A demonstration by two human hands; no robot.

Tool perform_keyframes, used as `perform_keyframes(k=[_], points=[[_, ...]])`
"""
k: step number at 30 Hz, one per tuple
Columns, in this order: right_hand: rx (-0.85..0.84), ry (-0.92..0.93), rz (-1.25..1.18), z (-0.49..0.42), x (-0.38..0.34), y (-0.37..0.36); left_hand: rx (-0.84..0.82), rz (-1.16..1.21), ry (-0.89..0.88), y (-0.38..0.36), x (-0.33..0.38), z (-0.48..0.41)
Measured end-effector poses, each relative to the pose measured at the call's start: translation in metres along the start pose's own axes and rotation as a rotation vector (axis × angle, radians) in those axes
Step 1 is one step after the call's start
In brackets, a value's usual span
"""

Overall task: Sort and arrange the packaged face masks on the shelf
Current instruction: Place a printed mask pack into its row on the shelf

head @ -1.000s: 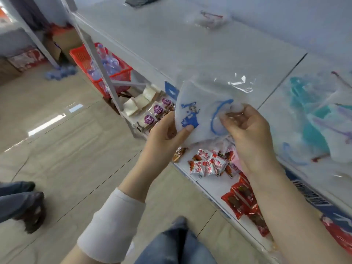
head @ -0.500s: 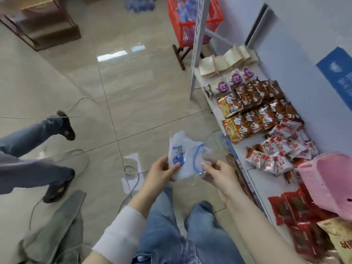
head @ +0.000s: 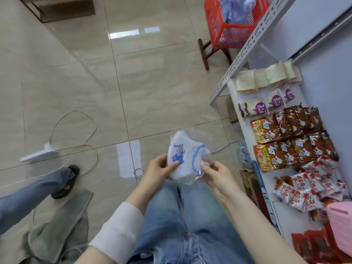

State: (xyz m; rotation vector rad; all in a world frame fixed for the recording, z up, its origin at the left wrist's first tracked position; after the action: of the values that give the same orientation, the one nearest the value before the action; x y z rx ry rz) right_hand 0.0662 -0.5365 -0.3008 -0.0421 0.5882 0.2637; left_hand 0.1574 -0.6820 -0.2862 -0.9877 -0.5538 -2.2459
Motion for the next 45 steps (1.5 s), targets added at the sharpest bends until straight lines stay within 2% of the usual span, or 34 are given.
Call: perform_keyframes(k=[6, 14, 20, 25, 29, 32, 34, 40, 43, 45], points=[[0.020, 0.068, -0.063, -0.028, -0.076, -0.019, -0.026, -0.046, -0.055, -0.017, 0.063, -0.053], [0.084, 0.386, -0.164, -0.043, -0.244, -0.008, -0.116, -0.050, -0.302, -0.083, 0.224, -0.109], [0.333, 0.765, -0.097, 0.007, -0.359, 0.042, -0.253, -0.014, -0.527, -0.153, 0.341, -0.107], [0.716, 0.961, -0.189, 0.067, -0.410, 0.113, -0.608, -0.059, -0.725, -0.251, 0.427, -0.071], [1.001, 0.973, -0.330, 0.099, -0.412, 0.170, -0.812, -0.245, -0.907, -0.333, 0.454, -0.032], [1.215, 0.949, -0.432, 0.111, -0.401, 0.210, -0.905, -0.341, -1.038, -0.387, 0.452, -0.003], [1.324, 0.903, -0.485, 0.111, -0.388, 0.231, -0.961, -0.368, -1.045, -0.414, 0.437, 0.011], [1.423, 0.718, -0.545, 0.104, -0.357, 0.281, -1.032, -0.442, -1.031, -0.466, 0.404, 0.041], [1.427, 0.648, -0.600, 0.110, -0.356, 0.319, -1.057, -0.469, -1.068, -0.501, 0.405, 0.061], [1.416, 0.576, -0.612, 0.105, -0.358, 0.345, -1.037, -0.549, -1.027, -0.525, 0.403, 0.067]])
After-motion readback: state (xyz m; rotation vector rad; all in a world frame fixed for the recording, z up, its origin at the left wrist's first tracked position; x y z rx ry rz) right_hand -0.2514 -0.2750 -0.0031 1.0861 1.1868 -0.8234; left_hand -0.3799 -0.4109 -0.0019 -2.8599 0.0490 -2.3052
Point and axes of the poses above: each hand's wrist, its own z-axis away from the middle knuckle, its own y-axis out of the back of the hand, x = y × z, the point moved 9 cm from there along -z, towards the middle knuckle, and after that the axes turned 11 degrees about x, right-handed, at the moved point
